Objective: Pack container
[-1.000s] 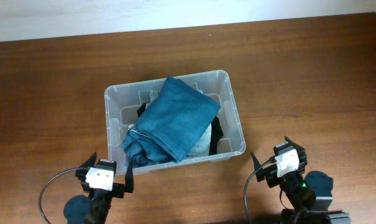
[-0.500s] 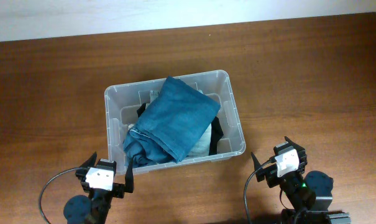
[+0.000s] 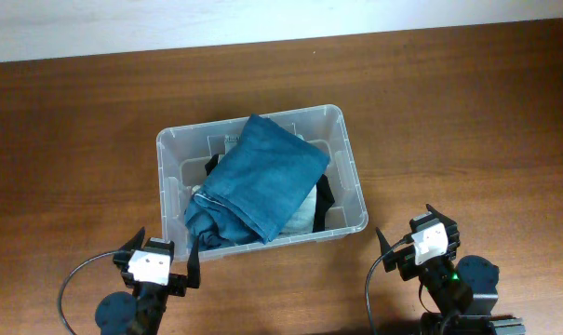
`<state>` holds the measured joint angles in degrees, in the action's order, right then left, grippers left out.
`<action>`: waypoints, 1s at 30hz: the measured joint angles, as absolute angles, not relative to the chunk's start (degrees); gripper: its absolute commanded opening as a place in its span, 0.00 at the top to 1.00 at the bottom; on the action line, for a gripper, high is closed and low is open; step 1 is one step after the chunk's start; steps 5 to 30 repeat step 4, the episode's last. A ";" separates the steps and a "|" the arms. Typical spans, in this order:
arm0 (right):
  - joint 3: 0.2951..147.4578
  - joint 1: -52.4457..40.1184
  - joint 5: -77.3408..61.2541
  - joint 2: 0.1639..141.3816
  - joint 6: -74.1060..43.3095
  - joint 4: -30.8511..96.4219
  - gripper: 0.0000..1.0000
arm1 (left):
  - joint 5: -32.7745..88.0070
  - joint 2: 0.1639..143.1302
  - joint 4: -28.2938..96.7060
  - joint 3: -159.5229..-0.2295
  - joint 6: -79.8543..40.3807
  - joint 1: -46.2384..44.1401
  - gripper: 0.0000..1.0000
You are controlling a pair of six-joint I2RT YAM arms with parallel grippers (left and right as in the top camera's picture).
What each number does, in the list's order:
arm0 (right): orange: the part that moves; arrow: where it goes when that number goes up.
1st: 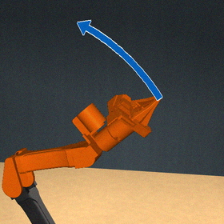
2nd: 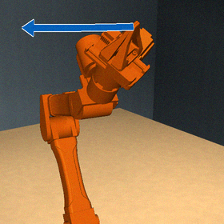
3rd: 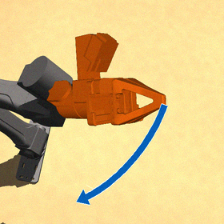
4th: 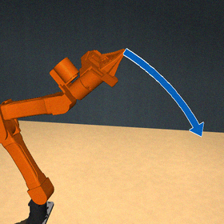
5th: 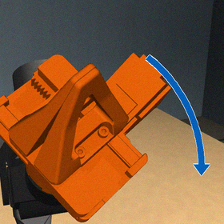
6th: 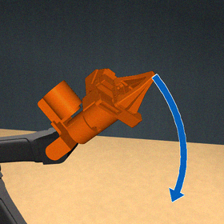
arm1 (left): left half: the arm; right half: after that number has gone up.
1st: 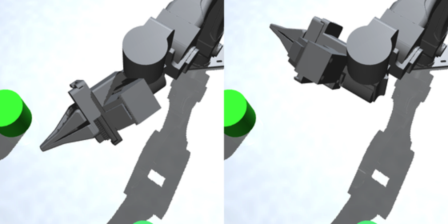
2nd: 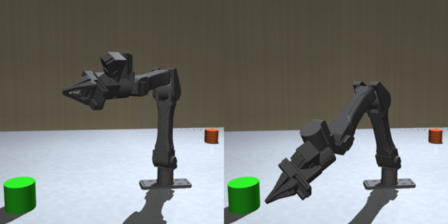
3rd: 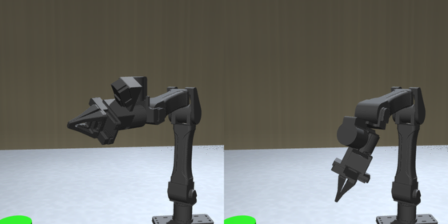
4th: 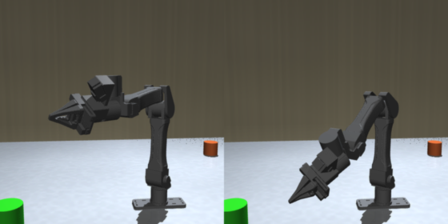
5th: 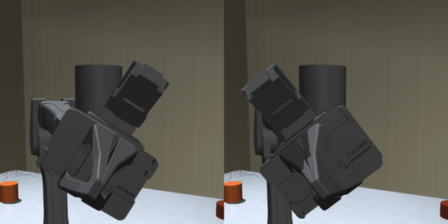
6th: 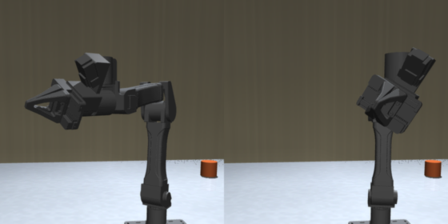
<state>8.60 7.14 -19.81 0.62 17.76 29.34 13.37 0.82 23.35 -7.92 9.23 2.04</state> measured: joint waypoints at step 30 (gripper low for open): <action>8.62 7.14 -19.84 0.62 17.76 29.34 0.02 | 13.37 0.82 23.35 -7.92 9.23 2.04 0.00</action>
